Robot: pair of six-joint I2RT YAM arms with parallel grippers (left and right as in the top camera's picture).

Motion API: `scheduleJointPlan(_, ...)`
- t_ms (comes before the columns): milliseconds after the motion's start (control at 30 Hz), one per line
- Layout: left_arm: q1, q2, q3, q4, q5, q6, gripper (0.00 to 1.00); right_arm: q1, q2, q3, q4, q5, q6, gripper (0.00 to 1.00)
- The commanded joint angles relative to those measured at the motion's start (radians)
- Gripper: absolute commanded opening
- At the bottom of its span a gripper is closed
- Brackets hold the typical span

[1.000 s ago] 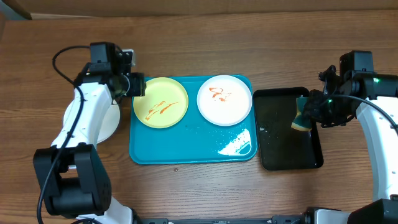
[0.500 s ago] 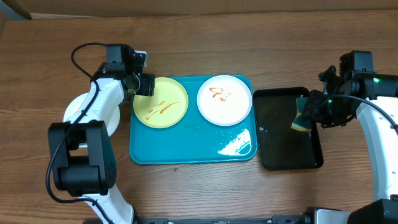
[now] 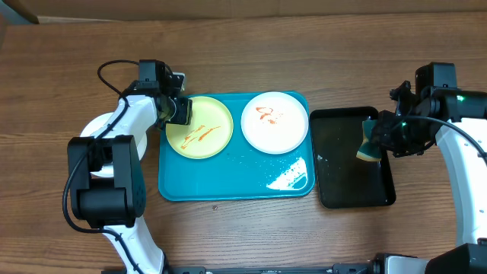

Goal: Clean dirty plates on tray and stack at the side
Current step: 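Grip the yellow plate rim with left gripper and pull it forward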

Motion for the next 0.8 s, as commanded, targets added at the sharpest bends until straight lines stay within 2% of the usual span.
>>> scheduleJointPlan(0, -0.006, 0.011, 0.012, -0.034, -0.006, 0.019, 0.52, 0.003, -0.003, 0.001, 0.004, -0.011, -0.008, 0.04)
scheduleJointPlan(167, -0.006, 0.011, 0.012, -0.117, -0.005, 0.008, 0.33, 0.003, -0.003, 0.001, 0.005, 0.000, -0.007, 0.04)
scheduleJointPlan(233, -0.006, 0.011, 0.012, -0.146, -0.005, -0.013, 0.30, 0.003, -0.003, 0.001, 0.008, 0.000, -0.008, 0.04)
scheduleJointPlan(267, -0.006, 0.011, 0.012, -0.176, -0.005, -0.031, 0.24, 0.003, -0.003, 0.001, 0.011, 0.000, -0.007, 0.04)
scheduleJointPlan(433, -0.006, 0.011, 0.012, -0.280, -0.005, -0.117, 0.08, 0.003, -0.003, 0.001, 0.013, -0.001, -0.007, 0.04)
scheduleJointPlan(500, -0.006, 0.011, 0.012, -0.318, -0.001, -0.156, 0.04, 0.003, -0.003, 0.001, 0.014, -0.001, -0.007, 0.04)
scheduleJointPlan(700, -0.006, 0.011, 0.012, -0.437, 0.194, -0.180, 0.04, 0.003, -0.003, -0.006, 0.027, -0.001, -0.007, 0.04)
scheduleJointPlan(767, -0.007, 0.011, 0.012, -0.482, 0.214, -0.206, 0.04, 0.003, -0.003, -0.023, 0.048, -0.001, -0.007, 0.04)
